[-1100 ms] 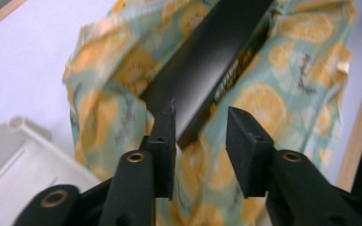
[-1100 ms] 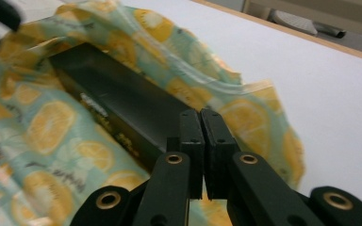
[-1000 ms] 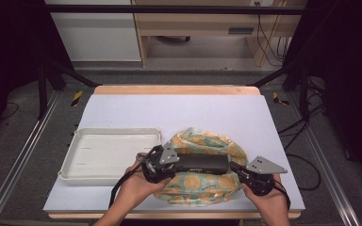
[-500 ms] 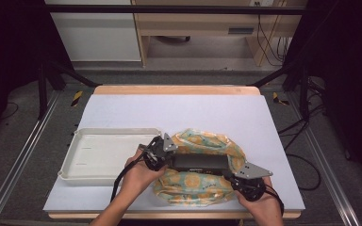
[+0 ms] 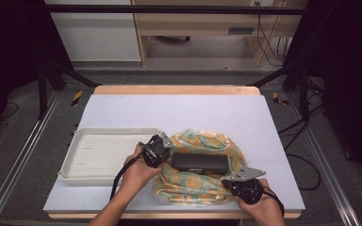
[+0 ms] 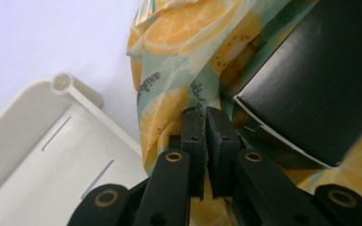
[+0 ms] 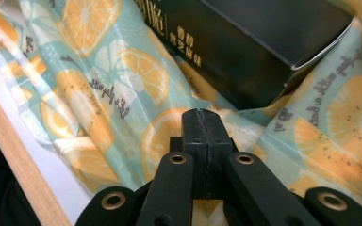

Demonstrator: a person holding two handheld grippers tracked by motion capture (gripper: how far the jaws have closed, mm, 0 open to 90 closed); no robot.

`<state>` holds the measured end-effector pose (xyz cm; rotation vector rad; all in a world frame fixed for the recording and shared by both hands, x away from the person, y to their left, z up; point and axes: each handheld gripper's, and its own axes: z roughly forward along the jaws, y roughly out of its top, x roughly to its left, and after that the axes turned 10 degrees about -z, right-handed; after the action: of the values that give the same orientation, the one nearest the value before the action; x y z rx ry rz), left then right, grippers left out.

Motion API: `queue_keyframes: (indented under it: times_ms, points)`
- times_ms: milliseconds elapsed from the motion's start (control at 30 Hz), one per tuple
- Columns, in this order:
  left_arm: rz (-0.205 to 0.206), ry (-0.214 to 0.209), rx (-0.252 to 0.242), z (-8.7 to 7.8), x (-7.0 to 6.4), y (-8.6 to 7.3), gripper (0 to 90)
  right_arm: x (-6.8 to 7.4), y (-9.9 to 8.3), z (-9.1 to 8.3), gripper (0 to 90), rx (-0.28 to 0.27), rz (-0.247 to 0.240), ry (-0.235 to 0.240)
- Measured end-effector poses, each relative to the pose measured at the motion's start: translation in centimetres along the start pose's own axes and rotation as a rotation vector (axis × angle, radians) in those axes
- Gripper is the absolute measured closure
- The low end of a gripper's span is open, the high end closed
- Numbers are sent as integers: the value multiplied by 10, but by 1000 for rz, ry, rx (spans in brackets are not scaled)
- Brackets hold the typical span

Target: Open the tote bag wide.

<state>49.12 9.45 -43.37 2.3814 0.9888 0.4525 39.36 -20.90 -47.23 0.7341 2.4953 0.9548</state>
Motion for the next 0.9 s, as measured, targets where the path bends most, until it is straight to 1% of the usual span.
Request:
queue_keyframes:
  times_ms: [200,233,300,367,433,600,633,700,767,833,900]
  points:
    - [-6,3,24,7,3,-1,865,0,-2,2,900,27,-1,10]
    - [-5,1,34,7,3,-1,866,-1,-3,3,900,33,-6,9]
    - [-5,-3,33,8,3,-1,865,-1,-3,3,900,28,-1,14]
    - [-10,-11,28,7,4,-1,865,-2,-1,-1,900,8,4,9]
    - [-12,-13,26,7,5,-1,866,-5,3,-8,900,-20,11,-5]
    - [-13,-17,29,6,5,-2,869,-20,15,-29,900,-120,24,-93]
    - [-13,-17,30,6,5,-2,870,-22,17,-30,900,-126,30,-105]
    - [-14,-19,30,6,5,-2,870,-29,22,-31,900,-152,29,-140]
    - [-14,-19,27,6,5,-2,871,-36,26,-28,900,-175,33,-156]
    - [-12,-22,25,6,5,-2,872,-43,30,-23,900,-190,38,-159]
    - [-11,-24,25,6,4,-2,872,-50,31,-17,900,-192,46,-163]
